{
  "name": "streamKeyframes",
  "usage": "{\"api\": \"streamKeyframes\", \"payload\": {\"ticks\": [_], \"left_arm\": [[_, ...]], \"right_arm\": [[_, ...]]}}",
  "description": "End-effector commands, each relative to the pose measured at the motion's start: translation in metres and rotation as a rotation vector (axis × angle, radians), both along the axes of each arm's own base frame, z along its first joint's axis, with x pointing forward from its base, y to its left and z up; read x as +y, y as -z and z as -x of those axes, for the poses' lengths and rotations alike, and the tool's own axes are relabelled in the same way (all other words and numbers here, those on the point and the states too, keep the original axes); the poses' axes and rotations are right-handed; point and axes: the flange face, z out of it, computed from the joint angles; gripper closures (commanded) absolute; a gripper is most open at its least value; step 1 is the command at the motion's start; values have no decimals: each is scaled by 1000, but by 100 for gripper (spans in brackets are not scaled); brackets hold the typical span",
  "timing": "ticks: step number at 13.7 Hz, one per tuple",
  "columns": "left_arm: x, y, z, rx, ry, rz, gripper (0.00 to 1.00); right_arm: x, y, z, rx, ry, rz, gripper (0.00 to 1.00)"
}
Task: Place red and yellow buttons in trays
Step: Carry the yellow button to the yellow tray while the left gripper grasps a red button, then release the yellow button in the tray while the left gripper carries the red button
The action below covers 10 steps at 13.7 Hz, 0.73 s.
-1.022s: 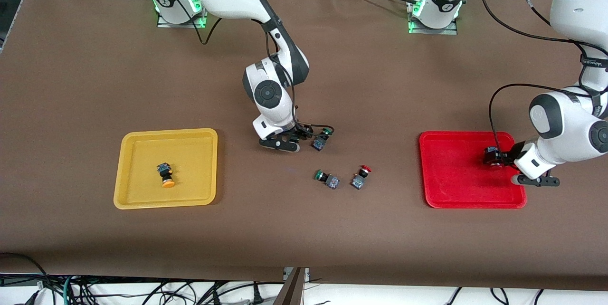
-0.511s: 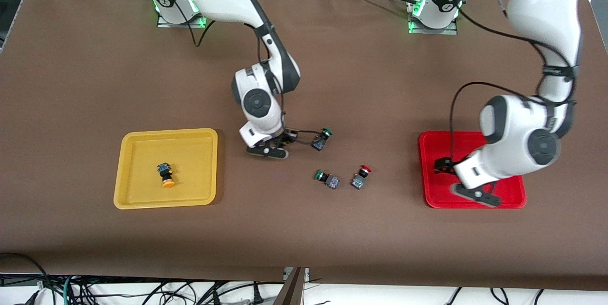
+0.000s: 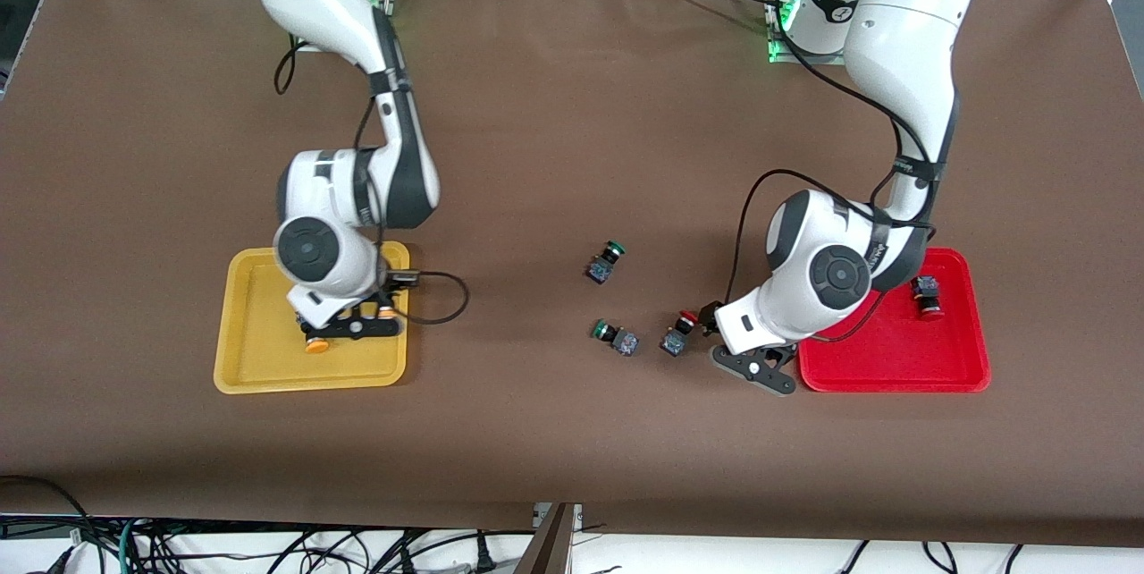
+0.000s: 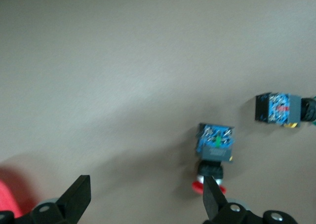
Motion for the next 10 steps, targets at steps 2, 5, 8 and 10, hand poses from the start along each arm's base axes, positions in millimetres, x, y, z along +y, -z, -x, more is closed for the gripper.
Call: {"api": "streamKeyframes", "payload": {"ticks": [2, 5, 8, 10], "left_arm": [[-43, 22, 6, -39, 15, -5, 0], [-75, 42, 23, -30, 2, -15, 0], [-82, 58, 27, -45, 3, -11, 0], [-84, 65, 30, -50, 3, -22, 0]], "right_arm": [[-52, 33, 2, -6, -10, -12, 79], [-53, 36, 0, -1, 22, -53, 64], [-46, 36, 1, -3, 64, -90, 64], [-42, 30, -3, -17, 82, -93, 28]]}}
